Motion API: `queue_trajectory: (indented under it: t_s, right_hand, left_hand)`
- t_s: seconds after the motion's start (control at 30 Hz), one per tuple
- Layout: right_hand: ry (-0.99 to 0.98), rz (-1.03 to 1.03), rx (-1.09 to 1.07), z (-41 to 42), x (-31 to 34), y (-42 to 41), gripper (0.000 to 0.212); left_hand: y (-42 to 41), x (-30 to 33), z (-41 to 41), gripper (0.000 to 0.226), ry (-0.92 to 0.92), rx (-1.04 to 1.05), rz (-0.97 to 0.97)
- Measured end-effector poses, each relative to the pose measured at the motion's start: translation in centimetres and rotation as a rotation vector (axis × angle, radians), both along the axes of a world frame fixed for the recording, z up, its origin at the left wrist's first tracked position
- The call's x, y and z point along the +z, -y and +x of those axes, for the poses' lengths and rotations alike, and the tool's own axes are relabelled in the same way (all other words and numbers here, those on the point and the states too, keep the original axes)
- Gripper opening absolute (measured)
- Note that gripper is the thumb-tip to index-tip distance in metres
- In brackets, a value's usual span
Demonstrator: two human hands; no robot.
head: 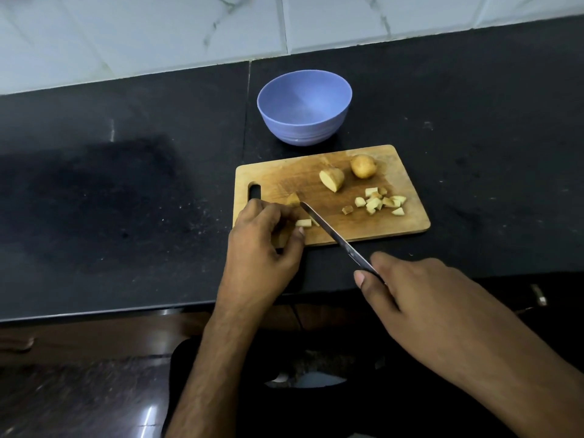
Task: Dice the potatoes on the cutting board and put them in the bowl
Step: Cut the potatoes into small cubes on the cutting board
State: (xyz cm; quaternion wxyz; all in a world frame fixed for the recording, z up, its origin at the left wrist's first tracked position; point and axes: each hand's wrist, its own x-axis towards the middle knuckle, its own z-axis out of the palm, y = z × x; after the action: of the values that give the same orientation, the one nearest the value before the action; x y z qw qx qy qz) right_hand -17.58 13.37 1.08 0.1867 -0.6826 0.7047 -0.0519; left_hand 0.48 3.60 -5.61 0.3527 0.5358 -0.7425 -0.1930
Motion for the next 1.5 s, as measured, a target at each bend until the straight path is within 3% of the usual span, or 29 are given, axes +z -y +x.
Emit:
queue_trajectory:
  t_s: [0.4, 0.73, 0.87, 1.0, 1.23, 1.5]
  right_hand:
    - [0.028, -0.034, 0.033, 1.3, -0.5, 0.1, 0.028]
    - [-0.075, 0.167, 0.077, 0.0, 1.2, 0.1, 0.034]
    - [-0.105, 0.203, 0.066, -0.7, 2.4, 0.0, 0.036]
    - [-0.036, 0.213, -0.002, -1.2, 2.4, -0.3, 0.035]
    - [-0.070, 0.137, -0.048, -2.3, 2.2, 0.0, 0.034]
    - [-0.014, 0.131, -0.096, -3.4, 2.3, -0.8, 0.035]
  left_hand:
    - [0.0, -0.2, -0.1, 0.012, 0.008, -0.004, -0.029]
    - [-0.1, -0.2, -0.1, 0.008, -0.031, 0.034, -0.014]
    - [-0.2, -0.3, -0.2, 0.024, -0.056, -0.009, -0.039]
    - [-0.2, -0.5, -0.3, 0.035, 0.058, -0.067, -0.043]
    - [-0.9, -0.5, -0.9, 0.014, -0.037, -0.056, -0.064]
    - [-1.5, -0.3, -1.4, 0.019, 0.066, 0.018, -0.084]
